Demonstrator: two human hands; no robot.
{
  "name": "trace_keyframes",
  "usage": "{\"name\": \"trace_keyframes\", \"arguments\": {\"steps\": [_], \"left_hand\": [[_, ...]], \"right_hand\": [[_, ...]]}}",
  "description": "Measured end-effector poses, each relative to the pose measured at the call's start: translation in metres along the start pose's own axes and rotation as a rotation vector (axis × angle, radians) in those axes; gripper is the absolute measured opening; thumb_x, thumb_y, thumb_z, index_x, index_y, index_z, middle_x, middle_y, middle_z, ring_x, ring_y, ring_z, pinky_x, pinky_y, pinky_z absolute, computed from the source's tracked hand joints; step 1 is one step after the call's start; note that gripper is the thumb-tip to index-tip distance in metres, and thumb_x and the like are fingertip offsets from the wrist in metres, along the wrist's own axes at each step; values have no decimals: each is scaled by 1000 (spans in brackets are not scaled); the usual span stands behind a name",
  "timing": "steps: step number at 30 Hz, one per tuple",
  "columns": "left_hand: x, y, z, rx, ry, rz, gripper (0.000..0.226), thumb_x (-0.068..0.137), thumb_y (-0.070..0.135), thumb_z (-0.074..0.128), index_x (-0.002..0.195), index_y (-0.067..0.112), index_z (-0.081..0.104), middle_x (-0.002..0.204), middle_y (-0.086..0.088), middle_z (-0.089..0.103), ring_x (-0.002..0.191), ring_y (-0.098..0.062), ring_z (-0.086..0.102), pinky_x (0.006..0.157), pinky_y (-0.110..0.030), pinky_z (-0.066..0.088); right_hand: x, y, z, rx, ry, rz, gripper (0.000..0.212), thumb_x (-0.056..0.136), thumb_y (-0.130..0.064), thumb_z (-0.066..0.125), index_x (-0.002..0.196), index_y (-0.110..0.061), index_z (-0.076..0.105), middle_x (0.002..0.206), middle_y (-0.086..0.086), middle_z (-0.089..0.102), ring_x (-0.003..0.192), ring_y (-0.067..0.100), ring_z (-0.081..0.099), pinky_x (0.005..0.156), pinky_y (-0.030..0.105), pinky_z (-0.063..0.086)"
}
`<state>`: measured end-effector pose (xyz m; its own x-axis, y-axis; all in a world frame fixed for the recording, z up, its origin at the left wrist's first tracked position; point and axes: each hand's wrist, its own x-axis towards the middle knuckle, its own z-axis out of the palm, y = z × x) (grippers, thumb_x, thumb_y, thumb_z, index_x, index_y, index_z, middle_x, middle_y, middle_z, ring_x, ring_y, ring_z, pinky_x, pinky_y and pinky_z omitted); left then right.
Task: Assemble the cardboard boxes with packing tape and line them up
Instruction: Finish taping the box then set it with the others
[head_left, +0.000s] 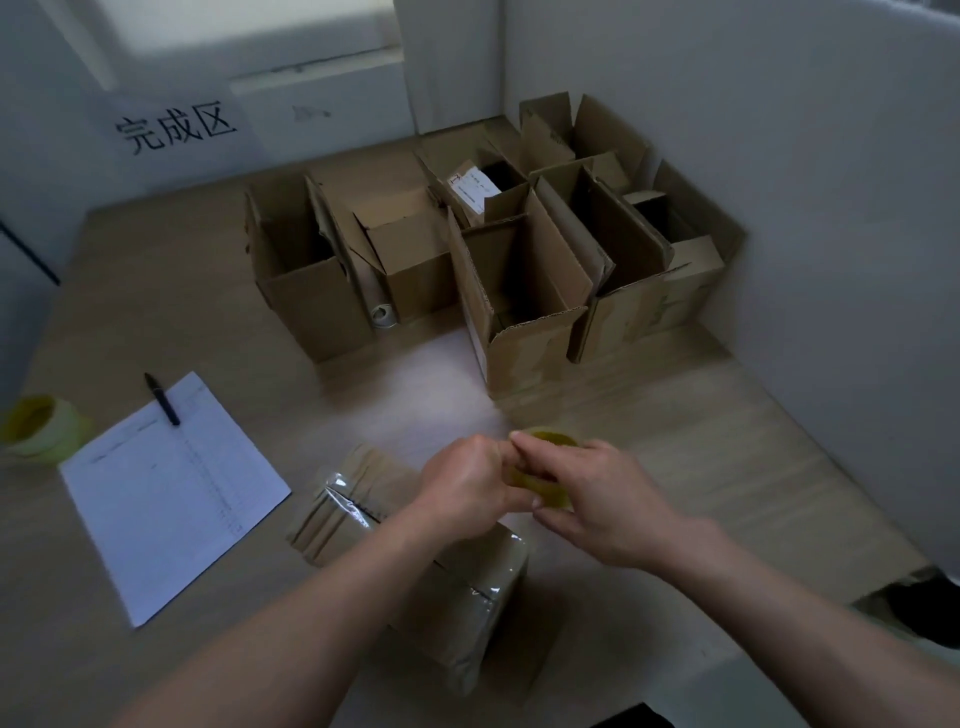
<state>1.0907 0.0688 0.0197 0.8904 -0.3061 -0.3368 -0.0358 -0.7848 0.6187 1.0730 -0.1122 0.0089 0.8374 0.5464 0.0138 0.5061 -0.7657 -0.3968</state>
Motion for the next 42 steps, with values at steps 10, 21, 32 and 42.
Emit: {"name": "trace_keyframes", "arguments": {"steps": [10, 21, 32, 42], "left_hand": [[-16, -11, 10, 122, 245, 154, 16, 90, 41, 59, 89, 30, 48, 70, 12, 51, 71, -21, 56, 60, -30, 33], [-23, -12, 7, 302, 106, 292, 32, 84, 56, 58, 98, 31, 44, 76, 9, 55, 69, -13, 49, 63, -30, 41], [-37, 30, 30, 565, 106, -184, 29, 86, 43, 45, 103, 23, 58, 105, 0, 64, 107, -27, 48, 103, -52, 26], [-31, 21, 35, 637, -59, 151, 23, 78, 21, 54, 101, 22, 56, 104, -1, 63, 101, -27, 54, 91, -34, 29]], "right_hand": [[13, 25, 4, 188, -312, 149, 41, 84, -27, 66, 120, -44, 57, 104, -18, 66, 96, 7, 61, 81, 27, 48], [9, 47, 4, 408, -333, 294, 55, 79, -15, 73, 119, -46, 50, 105, -15, 56, 97, 7, 57, 87, 35, 55], [-21, 42, -1, 1094, 155, 262, 61, 69, -2, 69, 122, -27, 55, 77, 20, 60, 80, 41, 65, 75, 32, 52], [-21, 23, -5, 1132, 333, 272, 66, 71, -4, 69, 126, -39, 55, 77, 22, 61, 82, 43, 64, 74, 36, 53]]}}
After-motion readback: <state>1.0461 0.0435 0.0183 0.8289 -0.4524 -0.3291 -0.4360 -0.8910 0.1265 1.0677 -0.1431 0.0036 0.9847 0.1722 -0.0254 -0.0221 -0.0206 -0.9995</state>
